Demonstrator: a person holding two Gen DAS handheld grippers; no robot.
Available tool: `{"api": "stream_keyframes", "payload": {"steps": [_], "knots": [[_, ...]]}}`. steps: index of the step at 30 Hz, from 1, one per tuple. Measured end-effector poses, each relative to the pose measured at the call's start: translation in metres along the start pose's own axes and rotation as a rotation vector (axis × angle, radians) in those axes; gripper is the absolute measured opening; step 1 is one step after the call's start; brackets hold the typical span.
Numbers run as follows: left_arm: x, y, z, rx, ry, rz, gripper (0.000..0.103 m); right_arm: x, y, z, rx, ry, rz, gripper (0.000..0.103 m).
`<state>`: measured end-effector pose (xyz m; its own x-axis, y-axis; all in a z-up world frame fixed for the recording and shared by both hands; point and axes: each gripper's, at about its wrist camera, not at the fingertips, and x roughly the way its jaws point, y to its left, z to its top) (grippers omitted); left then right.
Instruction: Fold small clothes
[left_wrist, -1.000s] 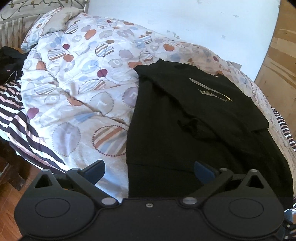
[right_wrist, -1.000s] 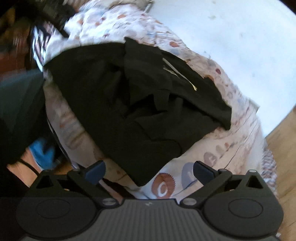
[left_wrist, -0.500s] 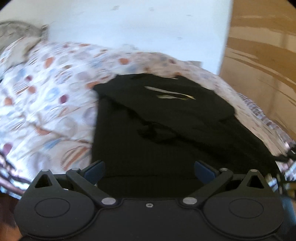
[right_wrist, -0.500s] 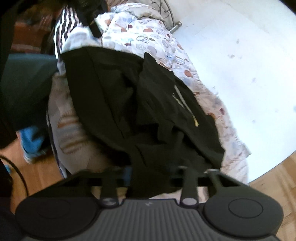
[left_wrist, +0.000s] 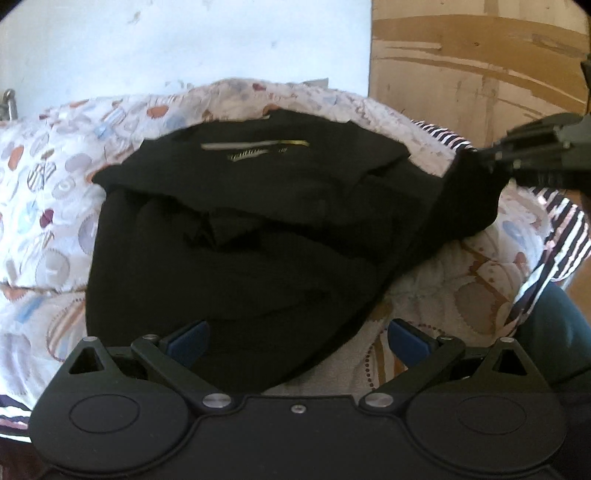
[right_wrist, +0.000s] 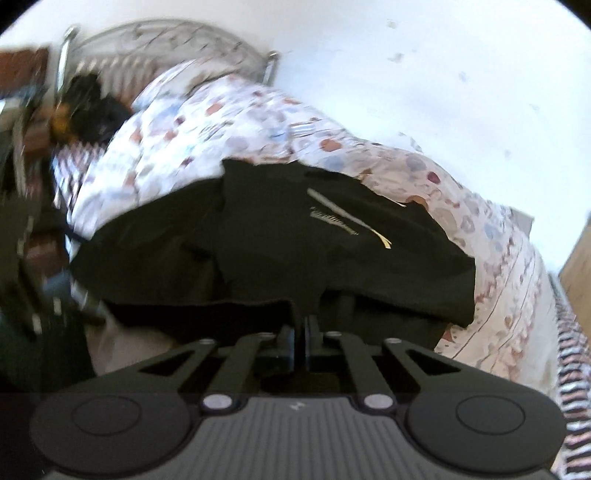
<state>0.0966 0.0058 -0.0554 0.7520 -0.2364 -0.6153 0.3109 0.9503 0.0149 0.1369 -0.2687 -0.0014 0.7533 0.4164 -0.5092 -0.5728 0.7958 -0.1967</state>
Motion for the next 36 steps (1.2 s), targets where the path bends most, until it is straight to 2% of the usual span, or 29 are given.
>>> {"api": "stream_keyframes", "payload": {"steps": [3, 8, 15, 17, 19, 21, 28, 30, 33, 36], "knots": [[0.011, -0.001, 0.0, 0.029, 0.026, 0.049, 0.102, 0.012, -0.01, 0.004, 0.053, -0.016, -0.012, 0.004], [0.023, -0.002, -0.005, 0.054, 0.071, 0.078, 0.102, 0.022, -0.024, 0.008, 0.111, -0.03, -0.003, 0.003], [0.019, 0.002, -0.009, 0.06, 0.093, 0.077, 0.102, 0.004, -0.004, -0.009, -0.023, 0.029, 0.064, 0.004], [0.018, 0.005, -0.01, 0.067, 0.1, 0.079, 0.102, -0.002, 0.0, -0.019, -0.066, 0.07, 0.081, 0.008], [0.017, 0.008, -0.012, 0.067, 0.109, 0.081, 0.102, -0.005, 0.004, -0.027, -0.09, 0.109, 0.09, 0.022], [0.017, 0.01, -0.013, 0.064, 0.116, 0.081, 0.102, -0.008, 0.008, -0.038, -0.115, 0.147, 0.108, 0.028], [0.012, 0.017, -0.012, 0.046, 0.127, 0.096, 0.102, -0.022, 0.027, -0.062, -0.298, 0.22, 0.201, 0.066], [0.01, 0.017, -0.012, 0.044, 0.127, 0.101, 0.102, -0.025, 0.034, -0.066, -0.375, 0.227, 0.2, 0.071], [0.008, 0.018, -0.013, 0.043, 0.129, 0.11, 0.102, -0.023, 0.05, -0.075, -0.524, 0.245, 0.169, 0.072], [0.007, 0.019, -0.014, 0.038, 0.13, 0.118, 0.102, -0.017, 0.066, -0.087, -0.68, 0.25, 0.099, 0.07]]}}
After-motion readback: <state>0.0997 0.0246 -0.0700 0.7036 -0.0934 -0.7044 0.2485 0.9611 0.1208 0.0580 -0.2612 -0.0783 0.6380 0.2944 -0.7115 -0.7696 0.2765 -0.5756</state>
